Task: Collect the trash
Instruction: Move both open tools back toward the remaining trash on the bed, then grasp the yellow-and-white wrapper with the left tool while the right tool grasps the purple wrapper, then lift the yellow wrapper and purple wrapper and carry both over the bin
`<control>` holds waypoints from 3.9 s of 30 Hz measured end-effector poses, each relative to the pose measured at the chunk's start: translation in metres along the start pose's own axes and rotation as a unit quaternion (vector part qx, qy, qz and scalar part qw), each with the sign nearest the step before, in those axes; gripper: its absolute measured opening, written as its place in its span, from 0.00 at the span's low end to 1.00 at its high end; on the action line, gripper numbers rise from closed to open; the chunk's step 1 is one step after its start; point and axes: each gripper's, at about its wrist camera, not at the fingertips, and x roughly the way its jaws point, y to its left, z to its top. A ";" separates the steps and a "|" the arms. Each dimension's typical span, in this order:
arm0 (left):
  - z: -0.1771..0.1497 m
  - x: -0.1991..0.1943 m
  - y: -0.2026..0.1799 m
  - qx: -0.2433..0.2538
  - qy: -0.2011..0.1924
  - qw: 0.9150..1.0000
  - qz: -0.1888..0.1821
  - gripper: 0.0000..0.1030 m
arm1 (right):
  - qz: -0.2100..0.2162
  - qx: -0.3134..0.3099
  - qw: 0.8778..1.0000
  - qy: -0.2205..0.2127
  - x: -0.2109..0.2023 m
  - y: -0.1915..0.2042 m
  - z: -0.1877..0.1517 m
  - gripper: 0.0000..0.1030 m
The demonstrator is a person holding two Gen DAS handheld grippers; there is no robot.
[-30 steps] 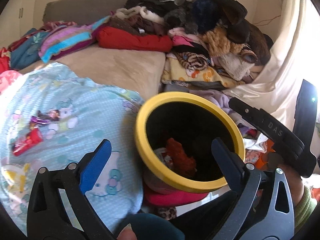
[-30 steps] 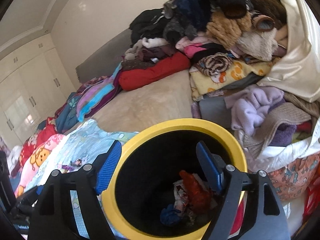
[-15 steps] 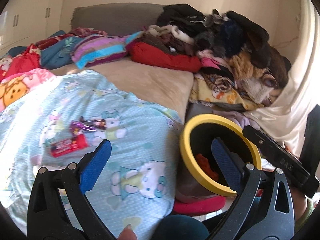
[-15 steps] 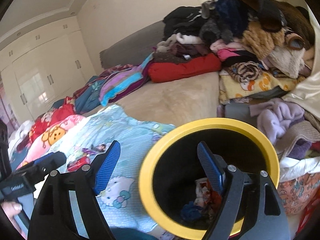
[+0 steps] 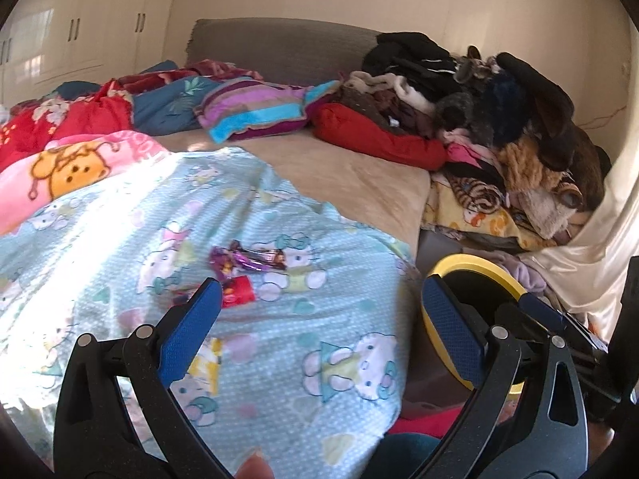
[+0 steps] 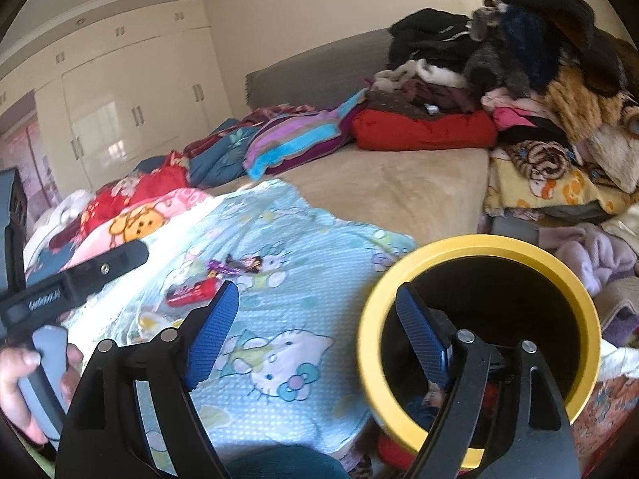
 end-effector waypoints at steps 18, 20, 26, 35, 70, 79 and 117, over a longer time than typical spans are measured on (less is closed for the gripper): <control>-0.027 0.006 0.092 -0.082 0.057 0.993 0.065 0.89 | 0.058 -0.086 0.992 0.067 0.094 0.071 0.018 0.74; -0.033 0.008 0.100 -0.095 0.068 0.991 0.065 0.89 | 0.065 -0.099 0.990 0.079 0.110 0.081 0.021 0.73; -0.048 0.022 0.116 -0.138 0.097 0.985 0.046 0.83 | 0.070 -0.130 0.982 0.116 0.161 0.108 0.028 0.66; -0.061 0.038 0.120 -0.195 0.119 0.973 0.026 0.68 | 0.066 -0.170 0.970 0.162 0.220 0.140 0.025 0.58; -0.043 0.028 0.085 -0.152 0.080 0.984 -0.035 0.09 | 0.095 -0.029 0.990 0.105 0.111 0.067 0.000 0.09; -0.027 0.012 0.042 -0.096 0.056 0.992 -0.056 0.09 | 0.077 -0.004 0.993 0.086 0.074 0.037 0.003 0.09; -0.039 0.016 -0.110 0.048 0.076 0.985 -0.148 0.09 | -0.041 0.150 0.988 0.021 -0.018 -0.129 -0.002 0.09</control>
